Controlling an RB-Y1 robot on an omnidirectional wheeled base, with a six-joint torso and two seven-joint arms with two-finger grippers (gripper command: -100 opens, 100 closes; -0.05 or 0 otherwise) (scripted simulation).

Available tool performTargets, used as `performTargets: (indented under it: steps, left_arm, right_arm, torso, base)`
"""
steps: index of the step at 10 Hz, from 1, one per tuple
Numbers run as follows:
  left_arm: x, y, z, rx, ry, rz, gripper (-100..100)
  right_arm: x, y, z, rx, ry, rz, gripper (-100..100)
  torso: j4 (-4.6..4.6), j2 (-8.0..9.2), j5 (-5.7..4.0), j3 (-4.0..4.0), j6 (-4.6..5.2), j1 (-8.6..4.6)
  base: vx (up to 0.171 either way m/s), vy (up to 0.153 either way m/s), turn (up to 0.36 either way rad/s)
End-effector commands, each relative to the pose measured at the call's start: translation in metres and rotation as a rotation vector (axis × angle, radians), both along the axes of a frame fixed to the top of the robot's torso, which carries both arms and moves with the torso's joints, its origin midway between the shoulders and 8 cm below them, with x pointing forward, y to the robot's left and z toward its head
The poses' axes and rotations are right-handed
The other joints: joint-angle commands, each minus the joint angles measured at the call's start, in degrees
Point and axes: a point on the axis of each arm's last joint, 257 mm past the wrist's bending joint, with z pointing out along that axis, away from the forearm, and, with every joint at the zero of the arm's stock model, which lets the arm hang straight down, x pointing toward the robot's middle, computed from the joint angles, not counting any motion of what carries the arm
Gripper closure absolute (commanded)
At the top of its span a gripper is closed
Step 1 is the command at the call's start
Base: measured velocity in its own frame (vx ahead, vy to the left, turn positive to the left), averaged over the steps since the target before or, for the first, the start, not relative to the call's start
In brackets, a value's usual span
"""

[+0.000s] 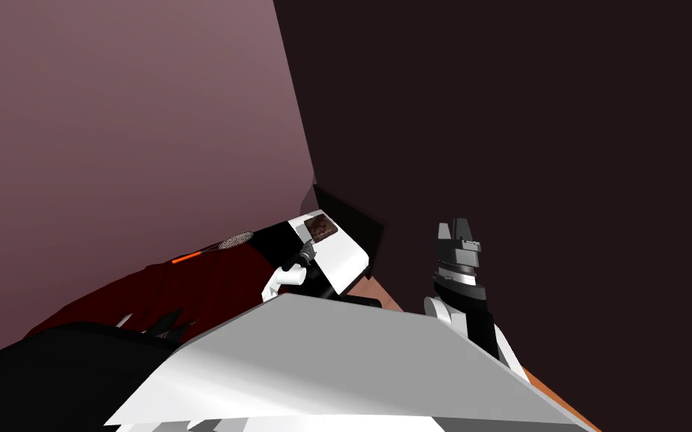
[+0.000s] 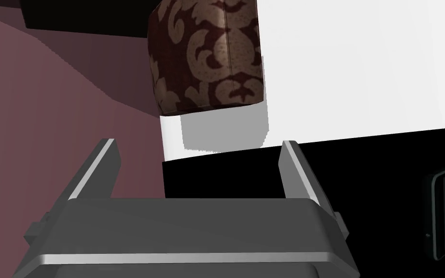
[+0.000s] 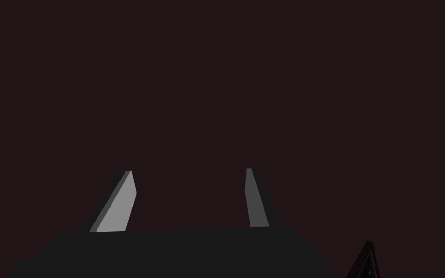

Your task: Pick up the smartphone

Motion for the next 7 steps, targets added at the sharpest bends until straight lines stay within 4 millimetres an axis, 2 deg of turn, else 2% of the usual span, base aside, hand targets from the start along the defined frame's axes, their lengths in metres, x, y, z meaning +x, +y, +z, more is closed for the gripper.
performTargets:
  steps: [1, 5, 7]
  left_arm:
    - [-0.003, 0.001, -0.018, -0.024, 0.059, 0.016, -100]
    - [-0.017, 0.007, -0.057, -0.074, 0.201, 0.052, -100]
    - [-0.023, 0.007, -0.063, -0.076, 0.234, 0.055, -100]
  right_arm:
    - [0.000, 0.000, 0.000, 0.000, 0.000, 0.000, 0]
    - [0.000, 0.000, 0.000, 0.000, 0.000, 0.000, 0]
    - [0.000, 0.000, 0.000, 0.000, 0.000, 0.000, 0]
  torso:
    - [0.00, 0.00, 0.00, 0.00, 0.00, 0.00]
    - [-0.02, -0.09, -0.01, -0.05, 0.00, -0.05]
    - [-0.02, -0.08, 0.00, -0.05, 0.00, -0.02]
  base:
    - [0.043, -0.016, 0.025]
    - [0.058, -0.024, 0.024]
    - [0.034, -0.013, 0.006]
